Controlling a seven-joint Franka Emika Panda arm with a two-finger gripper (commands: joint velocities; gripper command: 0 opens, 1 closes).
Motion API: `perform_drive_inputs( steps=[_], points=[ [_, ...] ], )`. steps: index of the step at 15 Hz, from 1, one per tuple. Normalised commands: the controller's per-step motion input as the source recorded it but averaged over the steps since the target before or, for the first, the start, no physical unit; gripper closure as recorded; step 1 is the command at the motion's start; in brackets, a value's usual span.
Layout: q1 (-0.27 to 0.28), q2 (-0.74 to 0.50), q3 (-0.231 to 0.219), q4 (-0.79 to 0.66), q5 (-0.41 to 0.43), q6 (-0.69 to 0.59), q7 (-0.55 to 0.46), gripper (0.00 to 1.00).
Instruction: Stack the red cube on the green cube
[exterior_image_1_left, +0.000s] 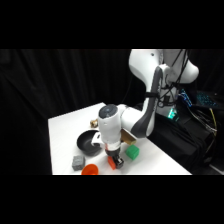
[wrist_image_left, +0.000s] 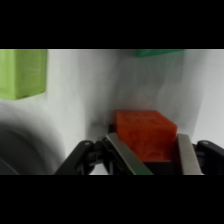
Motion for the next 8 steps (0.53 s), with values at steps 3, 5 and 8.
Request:
perform_drive_inputs(
  steps=[3,5,8],
  points=[
    [0.103,-0.11,-0.085,-0.17,0.035,0.23,0.09,0.67],
    [0.127,-0.18,-0.101,-0.24,0.019,0.19,0.12,0.71],
    [0.142,-0.34,-0.104,-0.38,0.018,0.12,0.15,0.72]
  ],
)
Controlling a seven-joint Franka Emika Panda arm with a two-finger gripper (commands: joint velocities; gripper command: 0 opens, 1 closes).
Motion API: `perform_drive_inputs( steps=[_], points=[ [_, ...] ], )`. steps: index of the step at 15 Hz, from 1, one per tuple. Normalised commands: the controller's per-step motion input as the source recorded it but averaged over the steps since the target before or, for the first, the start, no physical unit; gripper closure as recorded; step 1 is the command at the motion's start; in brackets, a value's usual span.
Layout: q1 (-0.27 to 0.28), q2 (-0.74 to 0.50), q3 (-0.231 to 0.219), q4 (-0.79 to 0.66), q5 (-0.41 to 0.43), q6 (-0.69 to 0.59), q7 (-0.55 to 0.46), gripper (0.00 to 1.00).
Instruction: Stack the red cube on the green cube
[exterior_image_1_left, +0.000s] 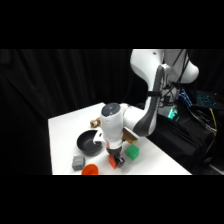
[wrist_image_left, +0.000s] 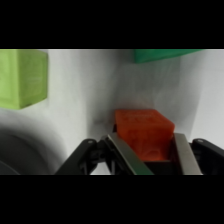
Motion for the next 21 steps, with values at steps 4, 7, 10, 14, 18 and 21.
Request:
perform_drive_inputs(
  steps=[4,7,10,14,18,21],
  points=[
    [0.156,-0.46,-0.113,-0.44,-0.020,0.08,0.19,0.72],
    [0.145,-0.47,-0.105,-0.40,-0.070,0.06,0.21,0.72],
    [0.116,-0.43,-0.086,-0.35,-0.102,0.07,0.20,0.72],
    [0.079,-0.40,-0.061,-0.30,-0.115,0.07,0.19,0.72],
    [0.048,-0.43,-0.044,-0.33,-0.136,0.04,0.20,0.72],
    [0.031,-0.42,-0.009,-0.33,-0.149,-0.01,0.22,0.72]
  ],
)
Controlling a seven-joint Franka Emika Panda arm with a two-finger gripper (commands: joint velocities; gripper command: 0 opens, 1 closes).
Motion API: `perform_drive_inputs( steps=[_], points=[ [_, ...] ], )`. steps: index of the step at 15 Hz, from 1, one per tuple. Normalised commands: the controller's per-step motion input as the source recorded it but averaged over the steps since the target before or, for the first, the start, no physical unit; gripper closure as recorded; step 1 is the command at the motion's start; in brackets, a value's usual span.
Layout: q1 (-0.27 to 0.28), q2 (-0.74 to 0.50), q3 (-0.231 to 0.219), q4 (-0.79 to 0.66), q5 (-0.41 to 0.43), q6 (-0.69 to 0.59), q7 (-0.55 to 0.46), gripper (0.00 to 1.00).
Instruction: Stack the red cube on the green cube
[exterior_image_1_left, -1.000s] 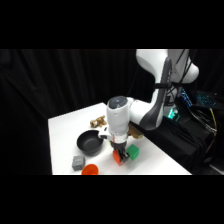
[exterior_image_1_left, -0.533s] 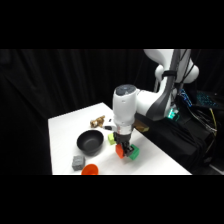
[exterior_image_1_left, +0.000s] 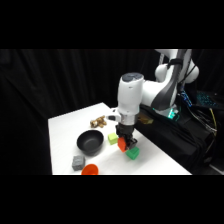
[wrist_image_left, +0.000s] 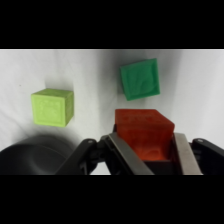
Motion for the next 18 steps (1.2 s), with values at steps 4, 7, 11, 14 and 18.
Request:
perform_drive_inputs(
  steps=[4,7,11,14,18],
  points=[
    [0.006,-0.28,0.043,-0.23,-0.122,-0.04,0.19,0.72],
    [-0.019,-0.09,0.074,-0.08,-0.054,-0.05,0.11,0.72],
    [-0.032,0.01,0.055,0.00,-0.026,-0.02,0.06,0.72],
    [-0.039,0.02,0.036,0.00,-0.012,0.00,0.03,0.72],
    [-0.047,0.05,0.033,0.01,0.018,0.04,-0.01,0.72]
  ],
)
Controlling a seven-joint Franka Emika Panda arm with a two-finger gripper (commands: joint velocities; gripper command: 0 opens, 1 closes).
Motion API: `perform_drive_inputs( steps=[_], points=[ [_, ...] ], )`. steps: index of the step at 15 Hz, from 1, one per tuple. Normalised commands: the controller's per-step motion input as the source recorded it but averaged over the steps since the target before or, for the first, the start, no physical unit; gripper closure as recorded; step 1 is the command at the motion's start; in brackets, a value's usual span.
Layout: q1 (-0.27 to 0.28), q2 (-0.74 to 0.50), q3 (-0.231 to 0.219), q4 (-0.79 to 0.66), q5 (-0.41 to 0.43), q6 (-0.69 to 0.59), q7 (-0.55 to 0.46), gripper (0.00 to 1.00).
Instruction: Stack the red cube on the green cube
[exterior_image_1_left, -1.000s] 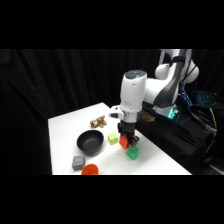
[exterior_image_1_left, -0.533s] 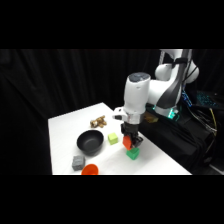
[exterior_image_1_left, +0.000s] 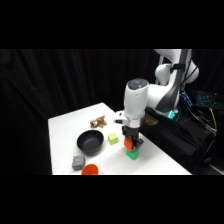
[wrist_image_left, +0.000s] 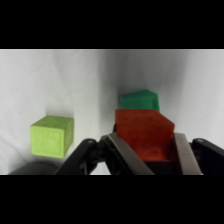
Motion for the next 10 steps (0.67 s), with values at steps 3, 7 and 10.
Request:
perform_drive_inputs(
  steps=[3,7,10],
  points=[
    [-0.046,0.06,0.036,0.02,0.045,0.07,-0.05,0.72],
    [-0.038,0.05,0.041,0.03,0.065,0.08,-0.07,0.72],
    [-0.022,-0.01,0.047,0.00,0.064,0.08,-0.06,0.72]
  ],
)
